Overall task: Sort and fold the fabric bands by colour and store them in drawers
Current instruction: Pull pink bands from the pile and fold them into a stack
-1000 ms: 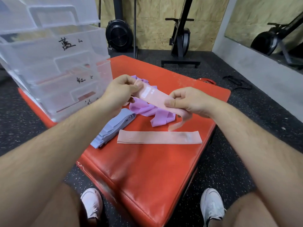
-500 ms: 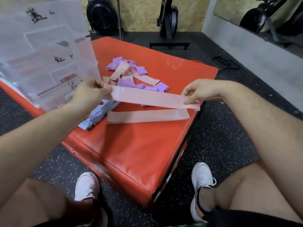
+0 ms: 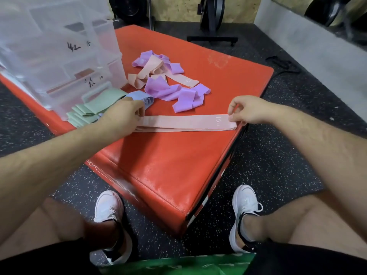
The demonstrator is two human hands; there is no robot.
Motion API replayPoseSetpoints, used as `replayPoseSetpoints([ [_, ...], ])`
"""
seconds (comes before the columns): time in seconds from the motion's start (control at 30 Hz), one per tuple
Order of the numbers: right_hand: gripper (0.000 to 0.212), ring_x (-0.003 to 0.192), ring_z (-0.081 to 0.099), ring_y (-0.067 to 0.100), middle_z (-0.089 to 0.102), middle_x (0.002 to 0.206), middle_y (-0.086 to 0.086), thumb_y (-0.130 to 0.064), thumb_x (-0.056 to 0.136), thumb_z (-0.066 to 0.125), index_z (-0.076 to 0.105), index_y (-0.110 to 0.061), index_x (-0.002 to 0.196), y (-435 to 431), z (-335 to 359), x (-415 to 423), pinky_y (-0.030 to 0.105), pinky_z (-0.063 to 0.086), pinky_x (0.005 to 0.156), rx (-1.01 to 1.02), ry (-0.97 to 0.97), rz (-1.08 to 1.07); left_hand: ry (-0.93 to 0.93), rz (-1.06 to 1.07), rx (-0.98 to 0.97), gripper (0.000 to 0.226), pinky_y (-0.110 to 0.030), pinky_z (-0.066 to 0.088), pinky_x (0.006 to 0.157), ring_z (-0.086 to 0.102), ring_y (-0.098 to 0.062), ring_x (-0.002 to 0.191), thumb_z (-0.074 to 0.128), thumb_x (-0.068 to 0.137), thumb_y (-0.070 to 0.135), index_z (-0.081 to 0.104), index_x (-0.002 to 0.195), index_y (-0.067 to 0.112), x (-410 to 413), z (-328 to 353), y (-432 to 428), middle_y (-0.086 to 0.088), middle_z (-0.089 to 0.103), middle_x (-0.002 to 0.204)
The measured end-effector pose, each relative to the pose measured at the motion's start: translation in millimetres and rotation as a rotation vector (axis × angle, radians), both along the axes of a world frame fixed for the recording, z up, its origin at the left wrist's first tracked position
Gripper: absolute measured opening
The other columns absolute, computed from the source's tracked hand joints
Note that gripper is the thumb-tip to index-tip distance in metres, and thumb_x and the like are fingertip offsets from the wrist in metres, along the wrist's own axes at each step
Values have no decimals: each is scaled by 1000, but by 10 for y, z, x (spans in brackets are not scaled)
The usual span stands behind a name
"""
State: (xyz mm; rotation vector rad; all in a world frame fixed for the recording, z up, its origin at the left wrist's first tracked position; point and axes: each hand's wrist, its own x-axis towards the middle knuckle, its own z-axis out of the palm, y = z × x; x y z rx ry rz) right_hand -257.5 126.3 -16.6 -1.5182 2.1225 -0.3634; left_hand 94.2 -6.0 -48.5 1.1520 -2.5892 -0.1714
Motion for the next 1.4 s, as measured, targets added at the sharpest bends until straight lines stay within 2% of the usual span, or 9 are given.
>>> replayPoseSetpoints([
  [0.2, 6, 64, 67, 19, 73, 81, 5, -12, 91, 72, 67, -17, 92, 28, -73, 37, 39, 57, 72, -17, 29, -5, -128, 41, 22, 15, -30, 45, 81, 58, -29, 94, 54, 93, 10, 69, 95, 12, -39, -29, 29, -3, 51, 96],
  [0.33, 10, 63, 66, 15, 73, 82, 0, -20, 85, 77, 69, -20, 92, 54, -85, 45, 29, 50, 65, 2, 28, 27, -133, -8, -61, 10, -42, 46, 81, 55, -33, 94, 63, 85, 3, 72, 87, 7, -16, -89, 4, -12, 52, 102],
  [0.4, 13, 70, 64, 11, 68, 89, -3, -27, 83, 80, 70, -26, 90, 62, -100, 21, 30, 49, 71, -5, 77, 64, -178, -39, -94, 11, -47, 46, 78, 54, -37, 88, 66, 80, -2, 74, 85, 4, -16, -113, -21, -16, 54, 97],
  [0.5, 12, 86, 56, 8, 52, 97, -9, -38, 84, 77, 68, -34, 89, 65, -115, 8, 31, 44, 80, -37, 248, 139, -224, -43, -39, 21, -40, 46, 74, 59, -34, 90, 58, 84, -4, 71, 95, 8, -34, -91, 20, -12, 59, 100],
  [0.73, 12, 76, 53, 11, 57, 91, -5, -37, 91, 68, 63, -28, 97, 81, -73, 82, 28, 36, 62, 4, 358, 205, -214, -5, -11, 21, -40, 50, 77, 61, -34, 93, 53, 85, 2, 70, 95, 9, -77, -5, 36, -8, 61, 101],
  [0.87, 13, 79, 56, 12, 50, 95, -8, -47, 90, 65, 62, -35, 95, 7, 40, 174, 34, 47, 74, -29, 429, 208, -115, -32, -32, 13, -38, 48, 76, 59, -33, 89, 59, 87, 13, 70, 91, 7, -165, 100, 52, -2, 52, 89],
  [1.07, 15, 84, 54, 17, 54, 93, -3, -43, 92, 64, 66, -29, 97, -364, 143, 474, 33, 43, 76, -212, 350, 275, -45, -116, -69, 17, -39, 46, 74, 59, -34, 86, 65, 88, 24, 65, 83, 8, -469, 277, -114, -11, 58, 88],
  [1.23, 17, 98, 58, 27, 58, 102, 2, -28, 97, 54, 69, -23, 103, -906, 110, 556, 40, 48, 89, -331, 283, 246, -17, -106, -62, 23, -39, 48, 82, 57, -27, 103, 60, 88, 26, 69, 106, 15, -831, 388, -407, -5, 62, 106],
  [1.4, 30, 120, 53, 35, 59, 127, 5, -24, 94, 46, 70, -28, 112, -1397, -83, 444, 45, 43, 104, -205, 274, 123, -69, -99, -81, 34, -43, 45, 92, 55, -30, 114, 58, 91, 34, 69, 116, 14, -1186, 385, -712, -11, 63, 113],
])
